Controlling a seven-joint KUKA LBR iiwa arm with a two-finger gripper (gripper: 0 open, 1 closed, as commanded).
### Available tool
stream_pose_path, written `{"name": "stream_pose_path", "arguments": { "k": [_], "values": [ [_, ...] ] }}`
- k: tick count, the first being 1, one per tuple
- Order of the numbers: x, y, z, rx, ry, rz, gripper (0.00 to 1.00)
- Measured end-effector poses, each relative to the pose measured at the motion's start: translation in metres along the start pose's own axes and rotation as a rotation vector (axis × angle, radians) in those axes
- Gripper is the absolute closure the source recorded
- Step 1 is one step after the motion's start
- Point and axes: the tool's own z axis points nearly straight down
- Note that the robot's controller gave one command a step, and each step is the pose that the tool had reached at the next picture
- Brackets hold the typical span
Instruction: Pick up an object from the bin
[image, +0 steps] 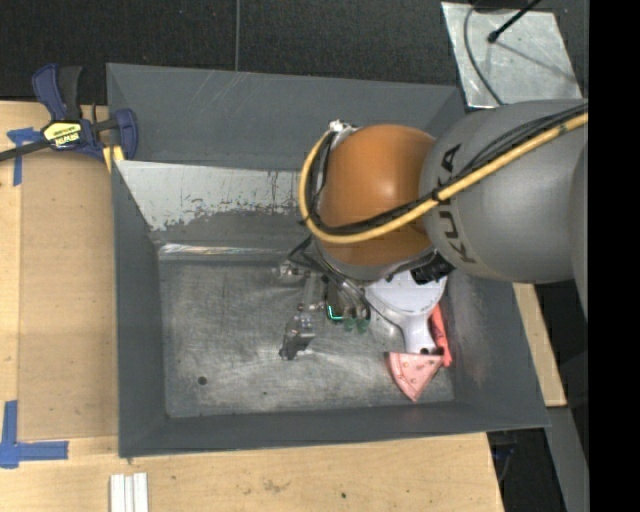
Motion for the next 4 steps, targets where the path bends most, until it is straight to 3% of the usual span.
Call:
{"name": "stream_pose_path", "arguments": {
  "k": [1,2,3,4],
  "values": [
    [-0.008,0.081,0.02,-0.002,-0.002,-0.208,1.0],
    [-0.009,0.079,0.02,-0.001,-0.002,-0.205,0.0],
    [-0.009,0.079,0.02,-0.001,-0.002,-0.204,0.0],
    [-0.001,0.037,0.065,-0.003,-0.008,-0.235,0.0]
  ]
}}
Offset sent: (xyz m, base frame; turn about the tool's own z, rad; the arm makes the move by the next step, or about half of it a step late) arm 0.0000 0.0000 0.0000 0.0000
